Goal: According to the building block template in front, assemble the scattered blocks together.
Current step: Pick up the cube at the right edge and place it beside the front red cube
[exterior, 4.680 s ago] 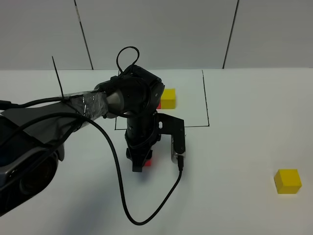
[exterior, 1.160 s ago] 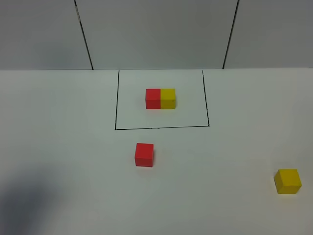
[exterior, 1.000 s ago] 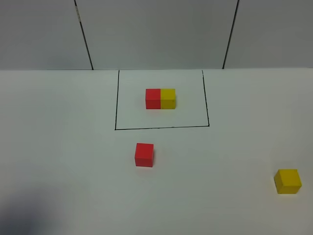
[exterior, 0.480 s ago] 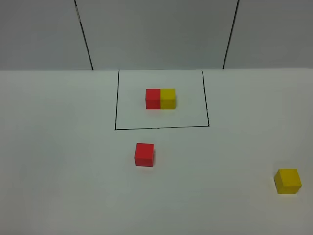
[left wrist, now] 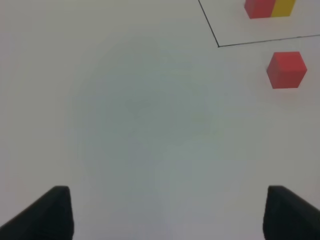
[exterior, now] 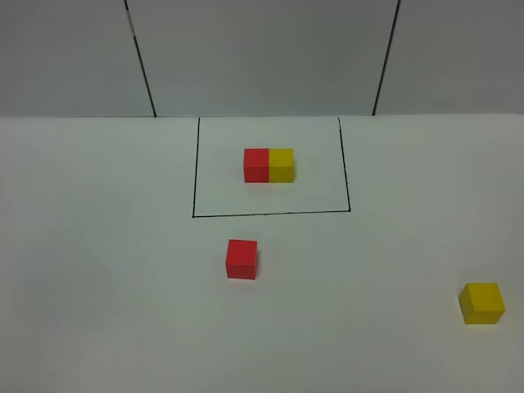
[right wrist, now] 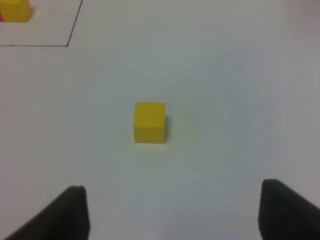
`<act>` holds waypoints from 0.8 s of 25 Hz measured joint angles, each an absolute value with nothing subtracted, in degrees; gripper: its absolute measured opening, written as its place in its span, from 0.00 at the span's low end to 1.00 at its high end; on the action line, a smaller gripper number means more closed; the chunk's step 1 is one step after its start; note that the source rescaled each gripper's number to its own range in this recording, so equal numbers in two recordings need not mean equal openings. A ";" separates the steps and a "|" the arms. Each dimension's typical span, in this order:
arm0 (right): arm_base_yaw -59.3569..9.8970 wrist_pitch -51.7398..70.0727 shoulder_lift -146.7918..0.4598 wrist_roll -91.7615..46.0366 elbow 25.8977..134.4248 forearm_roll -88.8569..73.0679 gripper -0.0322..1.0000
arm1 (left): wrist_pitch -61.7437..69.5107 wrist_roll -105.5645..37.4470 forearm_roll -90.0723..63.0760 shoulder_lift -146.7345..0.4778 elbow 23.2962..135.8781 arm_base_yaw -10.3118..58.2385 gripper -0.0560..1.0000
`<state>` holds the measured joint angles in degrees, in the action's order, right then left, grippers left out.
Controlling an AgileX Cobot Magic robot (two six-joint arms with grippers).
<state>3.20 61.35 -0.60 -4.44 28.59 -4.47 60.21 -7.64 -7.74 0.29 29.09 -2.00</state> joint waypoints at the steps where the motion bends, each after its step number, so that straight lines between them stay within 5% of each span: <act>1: 3.20 61.35 -0.60 -4.44 28.59 -4.47 0.61 | 60.21 -7.00 -7.34 0.29 29.09 -2.00 0.77; 20: 3.20 61.35 -0.60 -4.44 28.59 -4.47 0.61 | 60.21 -4.13 -5.00 0.29 29.09 -2.00 0.76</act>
